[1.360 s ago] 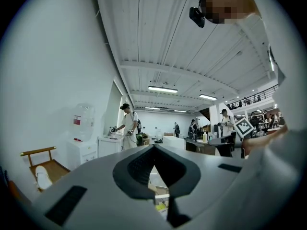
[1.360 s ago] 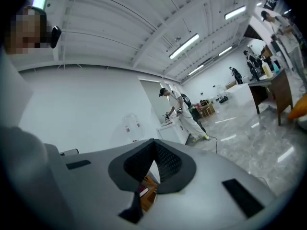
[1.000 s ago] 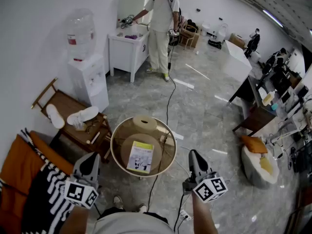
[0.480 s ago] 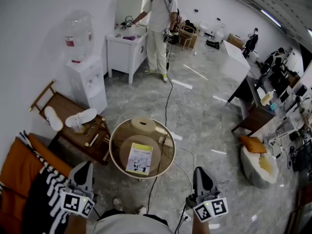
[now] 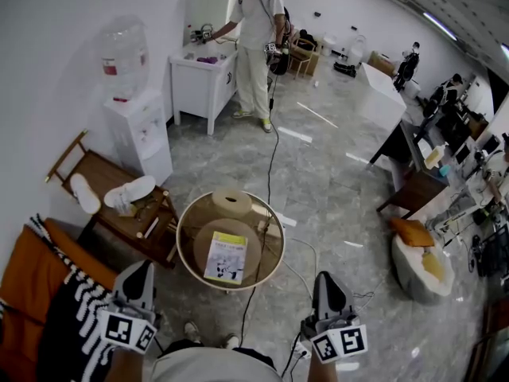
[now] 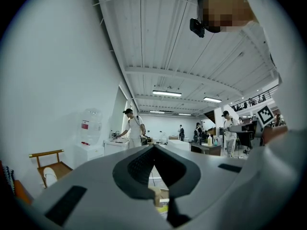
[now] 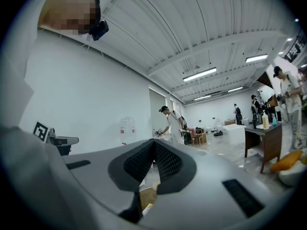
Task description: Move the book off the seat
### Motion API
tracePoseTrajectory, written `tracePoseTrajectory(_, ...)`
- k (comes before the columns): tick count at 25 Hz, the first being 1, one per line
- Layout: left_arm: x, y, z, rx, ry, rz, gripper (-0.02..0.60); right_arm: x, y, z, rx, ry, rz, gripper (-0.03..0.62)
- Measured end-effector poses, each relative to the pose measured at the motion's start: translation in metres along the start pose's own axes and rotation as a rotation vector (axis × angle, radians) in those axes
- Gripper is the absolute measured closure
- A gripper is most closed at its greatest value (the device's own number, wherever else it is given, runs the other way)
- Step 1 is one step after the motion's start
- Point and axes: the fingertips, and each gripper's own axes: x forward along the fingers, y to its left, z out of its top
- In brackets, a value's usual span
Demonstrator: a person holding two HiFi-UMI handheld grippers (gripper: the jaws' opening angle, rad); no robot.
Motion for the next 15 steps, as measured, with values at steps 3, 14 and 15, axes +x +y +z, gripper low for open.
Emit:
tracePoseTrajectory(3,0.003,-0.002,0.002,0.001,-0.005,-0.003,0.566,0.004,0.001,0.001,-0.003,-0.006,0.004,0.572)
tracePoseTrajectory(14,0.006,-0.007,0.003,0.014,-0.006,0.011,0.566,0.012,-0.006,-0.005,0.007,0.003,0.017,0.572)
tracePoseTrajectory(15,0.007,-0.009,0.004,0.015,-0.006,0.010,0.566,0.013,-0.006,-0.005,0.008,0.005,0.020,0.572)
